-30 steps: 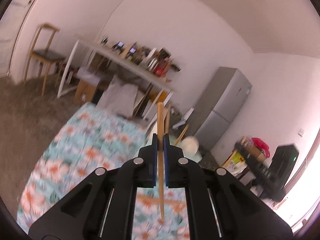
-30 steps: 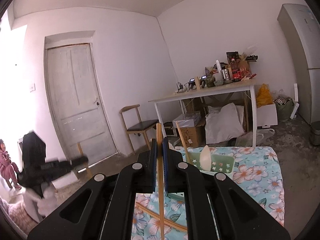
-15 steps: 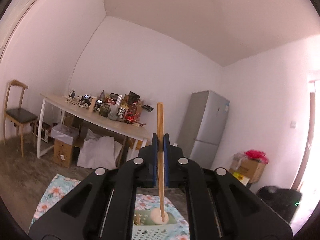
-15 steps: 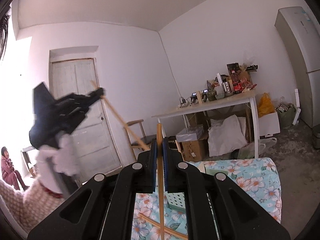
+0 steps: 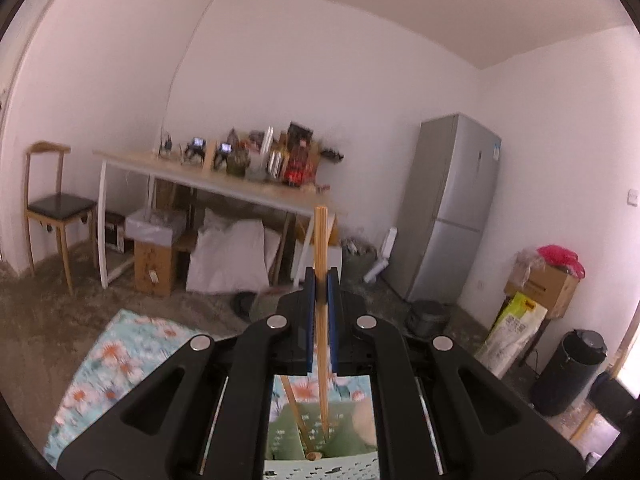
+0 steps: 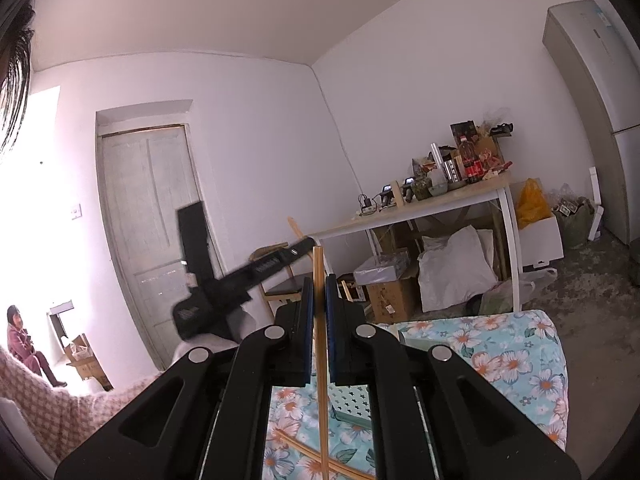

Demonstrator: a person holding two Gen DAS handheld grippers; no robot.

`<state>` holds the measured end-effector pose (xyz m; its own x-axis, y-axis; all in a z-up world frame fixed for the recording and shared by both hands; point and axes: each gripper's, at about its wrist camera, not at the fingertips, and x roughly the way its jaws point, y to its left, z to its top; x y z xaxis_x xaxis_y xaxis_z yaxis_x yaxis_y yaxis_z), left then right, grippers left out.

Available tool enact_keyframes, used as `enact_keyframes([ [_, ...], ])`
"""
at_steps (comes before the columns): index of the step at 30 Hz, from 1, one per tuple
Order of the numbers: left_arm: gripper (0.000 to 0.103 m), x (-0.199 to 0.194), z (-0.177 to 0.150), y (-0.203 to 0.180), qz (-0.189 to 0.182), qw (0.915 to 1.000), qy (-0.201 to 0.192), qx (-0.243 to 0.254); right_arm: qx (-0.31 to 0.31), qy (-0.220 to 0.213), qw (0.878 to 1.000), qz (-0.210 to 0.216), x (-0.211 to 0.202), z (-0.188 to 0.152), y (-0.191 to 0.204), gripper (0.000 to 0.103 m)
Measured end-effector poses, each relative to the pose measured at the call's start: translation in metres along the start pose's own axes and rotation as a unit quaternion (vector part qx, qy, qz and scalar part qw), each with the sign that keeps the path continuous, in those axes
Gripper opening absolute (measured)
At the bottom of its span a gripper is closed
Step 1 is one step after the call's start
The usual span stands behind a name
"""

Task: Organize utensils
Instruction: 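Lower the left tool's chopstick into the mint-green holder and open the left tool, then move both open tools back down toward the last chopsticks on the cover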

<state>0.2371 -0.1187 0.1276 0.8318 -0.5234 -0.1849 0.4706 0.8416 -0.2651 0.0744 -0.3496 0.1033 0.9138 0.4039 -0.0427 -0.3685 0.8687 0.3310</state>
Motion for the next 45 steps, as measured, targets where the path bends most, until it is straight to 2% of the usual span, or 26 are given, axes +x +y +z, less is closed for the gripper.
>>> enact_keyframes([
  [3,0.006,0.008,-0.010,0.004,-0.012,0.9996,0.021,-0.011,0.002,0.005,1.000,-0.004,0.002,-0.003,-0.002,0.006],
  [6,0.023,0.007,-0.016,0.006,-0.017,0.9994,0.026,-0.012,0.001,0.007,1.000,-0.008,0.003,-0.003,-0.002,0.006],
  [13,0.041,-0.012,-0.017,0.006,-0.022,0.9996,0.014,-0.005,-0.003,0.005,1.000,-0.018,-0.001,0.001,0.004,0.006],
  [20,0.062,-0.067,-0.007,0.011,-0.021,0.9997,-0.007,-0.005,-0.034,-0.018,0.999,-0.021,-0.005,0.025,0.022,0.006],
  [26,0.076,-0.114,-0.027,0.031,-0.013,0.9998,0.017,-0.005,-0.076,-0.049,0.996,-0.024,0.001,0.055,0.040,0.006],
  [31,0.084,-0.138,-0.060,0.047,0.007,0.9984,0.055,-0.001,-0.093,-0.073,0.993,-0.024,0.021,0.082,0.046,0.006],
  [36,0.086,-0.157,-0.089,0.063,0.036,0.9964,0.077,0.003,-0.102,-0.087,0.990,-0.036,0.051,0.101,0.043,0.006],
  [45,0.087,-0.163,-0.117,0.090,0.066,0.9927,0.100,-0.010,-0.097,-0.043,0.992,-0.075,0.118,0.094,0.016,0.006],
])
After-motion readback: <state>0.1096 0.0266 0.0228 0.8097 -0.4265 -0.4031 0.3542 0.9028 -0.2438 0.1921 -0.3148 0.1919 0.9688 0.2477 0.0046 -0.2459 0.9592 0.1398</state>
